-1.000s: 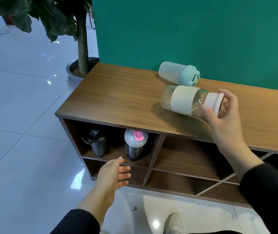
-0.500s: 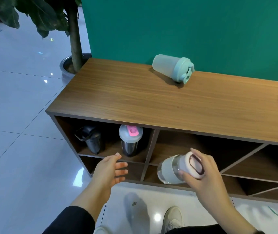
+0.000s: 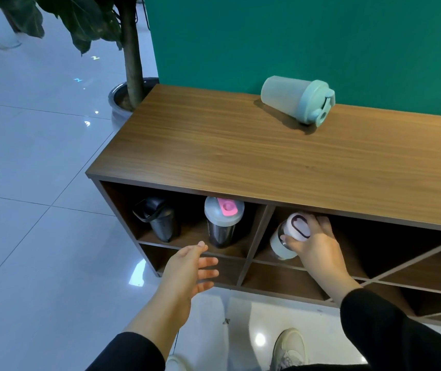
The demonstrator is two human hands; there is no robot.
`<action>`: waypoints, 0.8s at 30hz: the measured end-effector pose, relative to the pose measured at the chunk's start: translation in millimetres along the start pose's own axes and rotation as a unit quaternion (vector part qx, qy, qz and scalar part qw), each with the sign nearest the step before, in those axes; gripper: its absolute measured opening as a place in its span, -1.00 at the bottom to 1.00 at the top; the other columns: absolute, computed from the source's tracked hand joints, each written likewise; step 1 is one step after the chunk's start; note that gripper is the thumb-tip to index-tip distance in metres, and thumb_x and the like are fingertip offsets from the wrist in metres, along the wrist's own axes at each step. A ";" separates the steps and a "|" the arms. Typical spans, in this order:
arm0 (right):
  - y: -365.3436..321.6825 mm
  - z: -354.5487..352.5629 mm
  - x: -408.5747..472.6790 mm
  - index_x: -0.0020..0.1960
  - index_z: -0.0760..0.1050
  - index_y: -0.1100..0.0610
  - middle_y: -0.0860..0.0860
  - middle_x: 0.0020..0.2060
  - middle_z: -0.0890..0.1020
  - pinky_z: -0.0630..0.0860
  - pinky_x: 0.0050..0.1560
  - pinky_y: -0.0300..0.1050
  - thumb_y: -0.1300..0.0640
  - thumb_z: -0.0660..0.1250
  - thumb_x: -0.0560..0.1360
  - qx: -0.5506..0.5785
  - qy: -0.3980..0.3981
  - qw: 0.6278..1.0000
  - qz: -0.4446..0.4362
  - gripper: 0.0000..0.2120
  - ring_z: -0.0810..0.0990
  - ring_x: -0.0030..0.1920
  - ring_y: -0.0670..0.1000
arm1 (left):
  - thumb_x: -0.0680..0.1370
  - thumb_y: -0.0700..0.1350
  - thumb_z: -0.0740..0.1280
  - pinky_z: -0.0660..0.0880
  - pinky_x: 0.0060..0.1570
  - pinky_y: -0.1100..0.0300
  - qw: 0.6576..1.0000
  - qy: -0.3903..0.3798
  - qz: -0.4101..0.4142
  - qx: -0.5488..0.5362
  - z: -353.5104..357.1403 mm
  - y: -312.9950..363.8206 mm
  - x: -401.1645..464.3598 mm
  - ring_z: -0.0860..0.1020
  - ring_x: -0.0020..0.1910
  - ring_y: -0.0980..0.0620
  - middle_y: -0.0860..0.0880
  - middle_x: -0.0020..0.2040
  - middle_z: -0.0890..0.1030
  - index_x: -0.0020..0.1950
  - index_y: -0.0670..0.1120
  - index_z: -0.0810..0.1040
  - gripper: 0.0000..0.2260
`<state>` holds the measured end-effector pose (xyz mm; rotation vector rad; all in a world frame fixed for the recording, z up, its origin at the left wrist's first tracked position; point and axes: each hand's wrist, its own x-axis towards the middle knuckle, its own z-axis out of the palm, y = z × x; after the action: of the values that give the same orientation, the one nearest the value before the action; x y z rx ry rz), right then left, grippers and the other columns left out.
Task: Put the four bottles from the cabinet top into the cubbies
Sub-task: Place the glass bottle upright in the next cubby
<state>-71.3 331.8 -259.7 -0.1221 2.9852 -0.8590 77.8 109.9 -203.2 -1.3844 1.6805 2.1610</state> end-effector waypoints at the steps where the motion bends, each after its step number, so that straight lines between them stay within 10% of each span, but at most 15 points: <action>1: -0.5 0.9 3.7 0.42 0.34 -0.08 0.05 0.41 0.36 0.54 -0.02 -0.16 -0.17 0.49 0.41 0.006 -0.004 1.000 -0.001 -0.35 0.57 0.18 0.14 | 0.67 -0.01 0.29 0.65 0.06 -0.07 1.000 -0.001 -0.001 0.001 0.2 0.0 0.7 0.71 0.01 -0.18 -0.17 0.03 0.73 0.28 -0.09 0.57 -0.75; 16: -0.6 3.3 3.4 0.52 0.23 0.00 0.09 0.50 0.27 0.42 0.30 -0.03 -0.13 0.49 0.43 0.003 -0.031 0.999 -0.007 -0.23 0.30 0.47 0.15 | 0.67 -0.02 0.29 0.65 0.05 -0.06 1.000 0.003 0.013 0.012 1.3 -2.3 2.5 0.70 0.02 -0.17 -0.17 0.05 0.71 0.31 -0.10 0.55 -0.74; 24: -2.5 -53.1 -66.7 0.16 0.64 -0.03 -0.20 0.01 0.65 0.59 -0.03 -0.26 -0.27 0.22 0.56 -0.080 -0.022 0.942 -0.324 -0.59 0.62 0.04 -0.18 | 0.68 0.00 0.27 0.64 -0.09 0.03 0.998 -0.007 0.058 0.027 3.6 3.8 0.7 0.70 -0.01 -0.15 -0.15 0.04 0.71 0.28 -0.10 0.56 -0.75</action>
<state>-7.5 363.5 -212.7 -1.1596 2.9777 -0.6132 73.2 111.1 -200.9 -1.2858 1.8450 2.1597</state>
